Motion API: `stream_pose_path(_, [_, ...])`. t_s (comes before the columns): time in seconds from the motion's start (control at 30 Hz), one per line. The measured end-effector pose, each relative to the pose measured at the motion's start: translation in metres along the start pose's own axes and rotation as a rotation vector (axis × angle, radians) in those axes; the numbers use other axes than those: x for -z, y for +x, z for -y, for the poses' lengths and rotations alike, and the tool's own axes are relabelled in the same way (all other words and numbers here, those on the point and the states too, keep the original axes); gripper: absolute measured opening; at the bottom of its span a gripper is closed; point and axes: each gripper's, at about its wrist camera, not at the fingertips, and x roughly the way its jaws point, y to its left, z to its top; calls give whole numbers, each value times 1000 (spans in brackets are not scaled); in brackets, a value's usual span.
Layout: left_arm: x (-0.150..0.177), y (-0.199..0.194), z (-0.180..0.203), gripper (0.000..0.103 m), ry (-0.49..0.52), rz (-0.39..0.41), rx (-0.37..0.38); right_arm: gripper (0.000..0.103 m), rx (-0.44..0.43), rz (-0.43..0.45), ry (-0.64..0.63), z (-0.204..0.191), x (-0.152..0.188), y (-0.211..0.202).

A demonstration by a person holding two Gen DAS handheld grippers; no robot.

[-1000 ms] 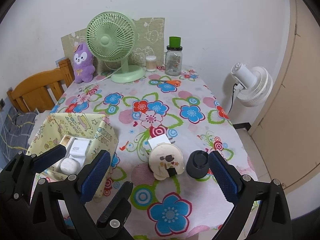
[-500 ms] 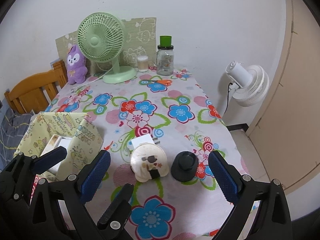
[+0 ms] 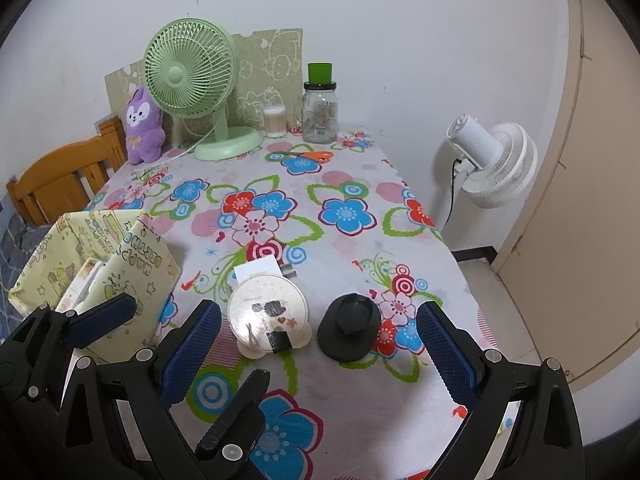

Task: Organize rigid objects
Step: 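Move both tools toward the round beige case and the black cup holder, then grasp the round beige hedgehog case with the left tool while the right tool grasps the black holder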

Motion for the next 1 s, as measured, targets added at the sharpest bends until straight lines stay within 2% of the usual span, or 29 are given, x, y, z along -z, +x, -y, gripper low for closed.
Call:
stream_pose_path(0.47, [13, 32, 14, 98, 2, -9, -1, 99, -5, 12, -1, 19, 17, 28])
stream_pose_path(0.63, [15, 47, 16, 98, 5, -42, 1, 99, -4, -21, 12, 24, 21, 42])
stream_pose_path(0.77, [14, 58, 18, 98, 14, -49, -27, 99, 5, -35, 17, 28, 22, 53])
stream_pose_path(1.0, [15, 76, 18, 97, 22, -84, -22, 94, 15, -74, 26, 34, 24, 72])
